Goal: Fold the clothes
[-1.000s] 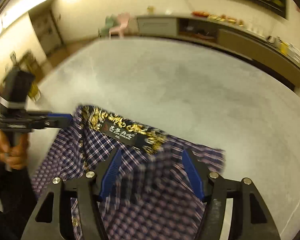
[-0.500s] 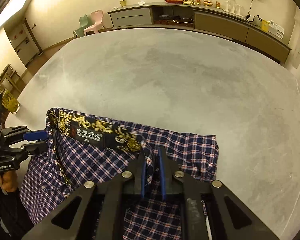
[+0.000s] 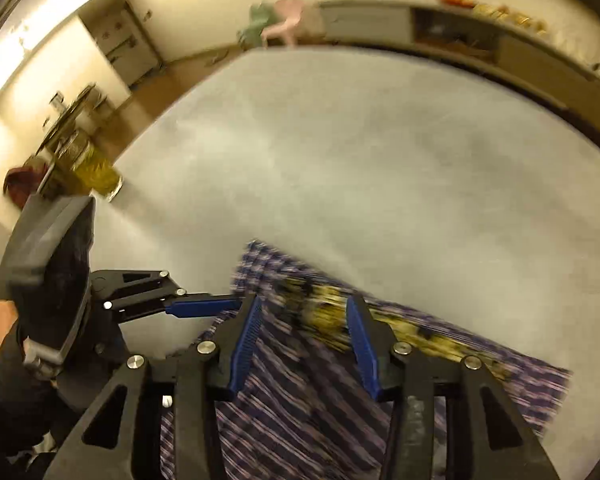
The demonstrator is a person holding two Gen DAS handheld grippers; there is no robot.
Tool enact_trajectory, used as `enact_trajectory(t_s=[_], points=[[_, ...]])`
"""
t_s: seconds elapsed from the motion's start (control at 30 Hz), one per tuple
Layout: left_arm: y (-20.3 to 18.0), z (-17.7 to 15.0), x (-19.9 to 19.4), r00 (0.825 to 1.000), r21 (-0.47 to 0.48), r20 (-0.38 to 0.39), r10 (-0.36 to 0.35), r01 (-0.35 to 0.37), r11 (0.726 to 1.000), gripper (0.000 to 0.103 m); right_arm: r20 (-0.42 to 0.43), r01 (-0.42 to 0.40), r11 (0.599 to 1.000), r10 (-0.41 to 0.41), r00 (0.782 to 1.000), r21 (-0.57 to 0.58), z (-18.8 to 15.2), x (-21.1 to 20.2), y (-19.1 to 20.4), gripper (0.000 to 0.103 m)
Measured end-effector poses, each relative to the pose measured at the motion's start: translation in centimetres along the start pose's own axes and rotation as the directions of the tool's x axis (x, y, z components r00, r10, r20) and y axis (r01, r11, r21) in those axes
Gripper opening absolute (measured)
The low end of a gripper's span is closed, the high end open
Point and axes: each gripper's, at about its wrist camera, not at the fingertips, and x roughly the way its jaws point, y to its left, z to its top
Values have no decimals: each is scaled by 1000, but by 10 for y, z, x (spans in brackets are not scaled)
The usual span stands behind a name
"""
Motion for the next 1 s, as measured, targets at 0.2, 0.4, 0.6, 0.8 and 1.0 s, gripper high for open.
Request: enact_trajectory(t_s=[0.2, 0.4, 0.6, 0.8, 1.0], points=[[0, -5, -3, 1000, -1, -2, -6, 6, 1000, 37, 62, 51, 999, -51, 997, 5, -4, -6, 8, 5], [6, -3, -6, 999, -27, 17, -28, 29, 999, 5, 137, 29, 992, -46, 989, 125, -11, -26, -7, 5], [37, -6, -7, 1000, -176, 13, 17, -14, 984, 2, 107, 48, 983, -67, 992, 177, 2, -6, -25, 5], [29, -2, -30, 990, -159, 139, 13, 9, 987, 5, 164, -1, 969, -41, 986, 248, -13, -50, -51, 46], [5, -5, -27, 989, -67, 124, -83, 92, 993, 13, 288, 216, 904, -332, 898, 370, -117, -162, -103, 32]])
